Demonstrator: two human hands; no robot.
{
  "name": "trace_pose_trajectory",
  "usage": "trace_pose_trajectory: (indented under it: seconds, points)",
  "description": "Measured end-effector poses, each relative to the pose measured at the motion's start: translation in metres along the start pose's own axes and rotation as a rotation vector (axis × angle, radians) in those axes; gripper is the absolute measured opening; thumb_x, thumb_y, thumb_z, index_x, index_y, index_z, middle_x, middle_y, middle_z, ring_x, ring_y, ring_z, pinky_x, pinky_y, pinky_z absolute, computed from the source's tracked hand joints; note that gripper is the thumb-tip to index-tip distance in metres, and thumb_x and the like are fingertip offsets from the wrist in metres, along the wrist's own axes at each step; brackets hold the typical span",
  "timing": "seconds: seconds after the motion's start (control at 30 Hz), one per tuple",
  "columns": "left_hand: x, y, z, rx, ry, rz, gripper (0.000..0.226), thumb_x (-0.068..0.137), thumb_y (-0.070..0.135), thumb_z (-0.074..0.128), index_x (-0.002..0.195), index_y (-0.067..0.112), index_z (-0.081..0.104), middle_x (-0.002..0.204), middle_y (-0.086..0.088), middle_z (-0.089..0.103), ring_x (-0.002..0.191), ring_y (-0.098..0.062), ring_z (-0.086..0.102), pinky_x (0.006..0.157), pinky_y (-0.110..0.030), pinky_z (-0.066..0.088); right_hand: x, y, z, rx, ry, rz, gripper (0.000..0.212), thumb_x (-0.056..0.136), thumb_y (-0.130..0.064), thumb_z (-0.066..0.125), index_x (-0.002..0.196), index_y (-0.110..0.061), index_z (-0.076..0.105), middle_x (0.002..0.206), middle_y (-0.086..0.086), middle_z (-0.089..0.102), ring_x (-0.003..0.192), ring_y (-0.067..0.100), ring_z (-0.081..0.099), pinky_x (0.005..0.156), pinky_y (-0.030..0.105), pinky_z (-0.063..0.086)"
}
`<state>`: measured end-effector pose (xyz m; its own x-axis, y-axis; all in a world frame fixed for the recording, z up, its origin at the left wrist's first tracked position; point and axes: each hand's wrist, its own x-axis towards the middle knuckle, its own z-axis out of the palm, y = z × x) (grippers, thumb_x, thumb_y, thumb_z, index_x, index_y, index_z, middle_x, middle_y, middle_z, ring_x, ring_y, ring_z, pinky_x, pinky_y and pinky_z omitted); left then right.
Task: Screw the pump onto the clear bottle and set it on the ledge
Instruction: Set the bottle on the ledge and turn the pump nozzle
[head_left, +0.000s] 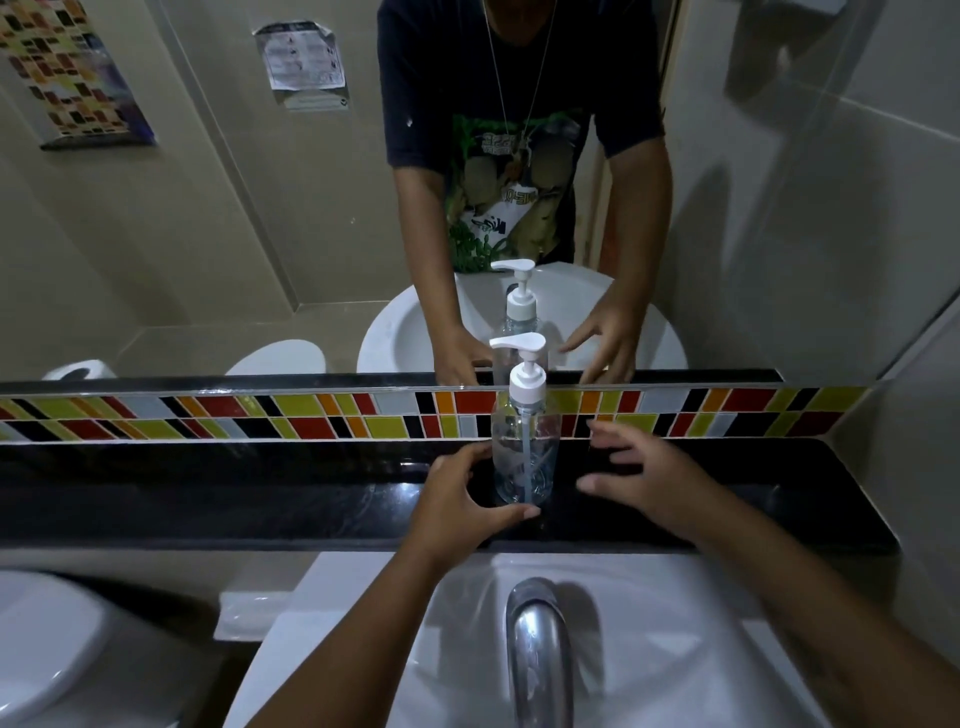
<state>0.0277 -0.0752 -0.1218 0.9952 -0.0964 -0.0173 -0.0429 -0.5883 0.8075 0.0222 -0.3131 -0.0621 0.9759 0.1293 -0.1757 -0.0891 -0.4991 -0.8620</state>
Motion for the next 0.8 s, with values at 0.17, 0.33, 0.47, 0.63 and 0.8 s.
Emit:
trace_pose_trajectory:
  seconds: [0.17,0.33,0.47,0.63,0.8]
  points:
    - [0.005,0.008,0.004,0.062,0.031,-0.028,0.094,0.053,0.065,0.089,0.135,0.037,0.053,0.125,0.006,0.052,0.110,-0.009,0.048,0.099,-0.031,0.047,-0.006,-0.087,-0.038,0.123,0.103,-0.214,0.053,0.063,-0.046,0.077,0.114,-0.041,0.062,0.113,-0.013,0.064,0.103,0.005,0.061,0.086,0.031,0.049]
    - [0.005,0.007,0.007,0.101,0.057,-0.036,0.089,0.052,0.071,0.085,0.130,0.040,0.053,0.120,0.010,0.052,0.112,-0.011,0.051,0.097,-0.036,0.051,-0.002,-0.131,-0.038,-0.066,0.072,-0.331,0.052,0.071,-0.040,0.077,0.120,-0.041,0.060,0.118,-0.017,0.059,0.106,0.002,0.055,0.085,0.028,0.049]
    - [0.006,0.005,0.009,0.121,0.068,-0.024,0.075,0.059,0.069,0.083,0.123,0.041,0.054,0.121,0.008,0.052,0.109,-0.011,0.053,0.092,-0.031,0.050,0.005,-0.140,-0.030,-0.239,0.047,-0.367,0.047,0.076,-0.034,0.075,0.122,-0.033,0.063,0.123,-0.012,0.057,0.104,0.006,0.054,0.086,0.029,0.049]
    - [0.007,0.002,0.010,0.111,0.066,-0.015,0.067,0.065,0.064,0.082,0.121,0.040,0.055,0.121,0.008,0.050,0.107,-0.008,0.049,0.089,-0.028,0.047,0.015,-0.144,-0.023,-0.300,0.071,-0.418,0.038,0.082,-0.029,0.071,0.119,-0.025,0.066,0.111,-0.011,0.059,0.094,0.006,0.057,0.075,0.018,0.043]
    - [0.008,0.000,0.009,0.085,0.052,-0.020,0.066,0.065,0.062,0.084,0.121,0.039,0.057,0.119,0.009,0.047,0.106,-0.009,0.049,0.091,-0.028,0.047,0.023,-0.144,-0.024,-0.382,0.066,-0.489,0.025,0.086,-0.023,0.068,0.111,-0.025,0.071,0.102,-0.012,0.063,0.091,0.006,0.058,0.073,0.017,0.039]
